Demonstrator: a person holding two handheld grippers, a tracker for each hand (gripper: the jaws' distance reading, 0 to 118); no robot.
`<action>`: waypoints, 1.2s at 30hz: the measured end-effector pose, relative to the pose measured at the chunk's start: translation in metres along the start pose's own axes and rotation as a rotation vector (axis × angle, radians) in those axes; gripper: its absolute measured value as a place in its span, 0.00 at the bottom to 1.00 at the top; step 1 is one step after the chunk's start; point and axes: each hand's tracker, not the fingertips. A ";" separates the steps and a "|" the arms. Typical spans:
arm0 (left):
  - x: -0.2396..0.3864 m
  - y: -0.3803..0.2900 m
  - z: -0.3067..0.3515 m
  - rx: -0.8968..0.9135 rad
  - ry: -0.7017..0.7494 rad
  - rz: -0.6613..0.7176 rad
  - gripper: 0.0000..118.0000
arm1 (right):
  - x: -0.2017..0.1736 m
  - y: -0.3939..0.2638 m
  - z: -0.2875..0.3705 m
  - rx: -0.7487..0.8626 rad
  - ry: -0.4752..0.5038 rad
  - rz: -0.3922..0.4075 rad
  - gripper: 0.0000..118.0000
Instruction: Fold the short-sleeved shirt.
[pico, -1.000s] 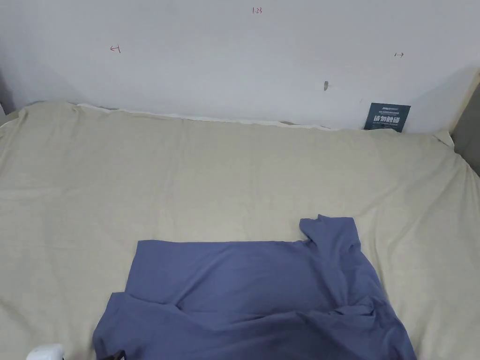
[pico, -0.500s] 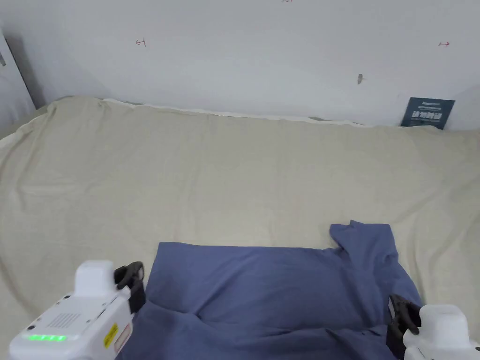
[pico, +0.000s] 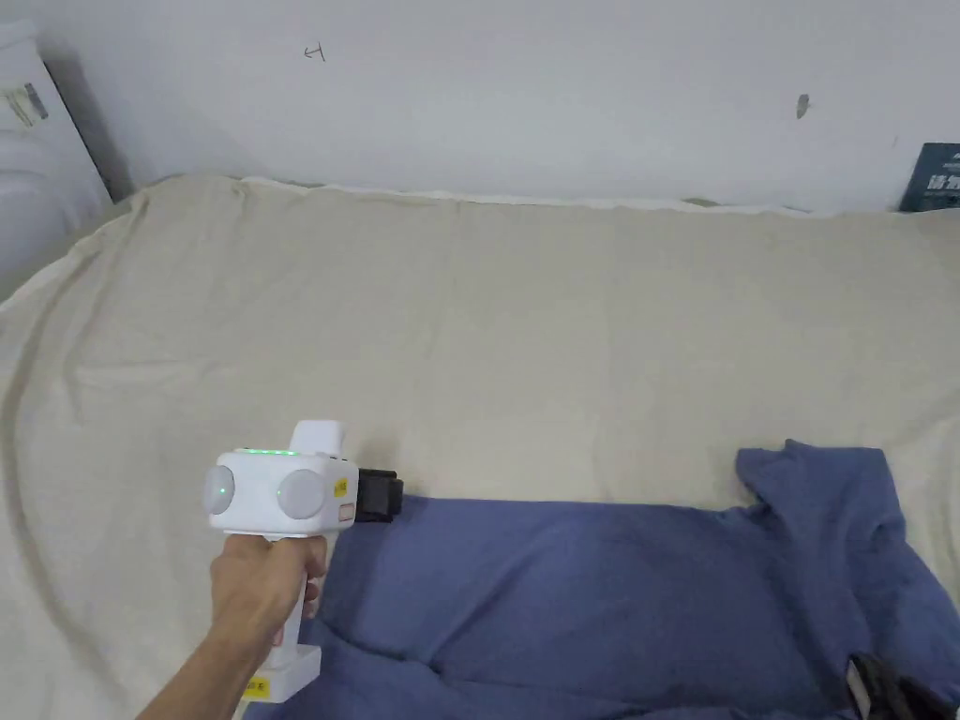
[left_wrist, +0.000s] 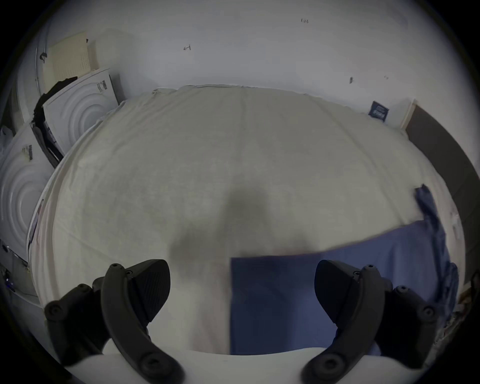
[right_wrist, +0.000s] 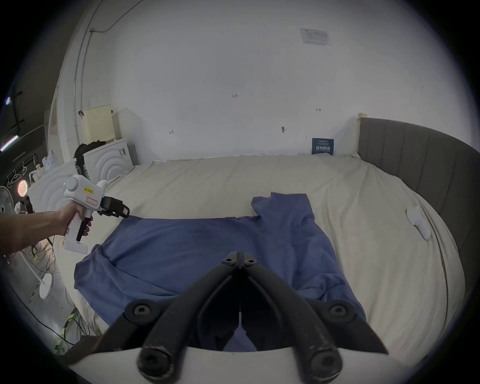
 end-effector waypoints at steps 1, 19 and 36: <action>-0.003 0.000 -0.003 0.003 -0.008 0.012 0.95 | 0.002 -0.001 0.000 -0.003 0.000 0.000 0.00; 0.020 -0.021 0.086 0.272 -0.132 0.003 0.04 | 0.109 0.075 -0.160 -0.285 -0.124 -0.008 1.00; 0.006 -0.029 0.081 0.240 -0.171 -0.052 0.04 | 0.127 0.089 -0.287 -0.482 -0.148 0.176 0.44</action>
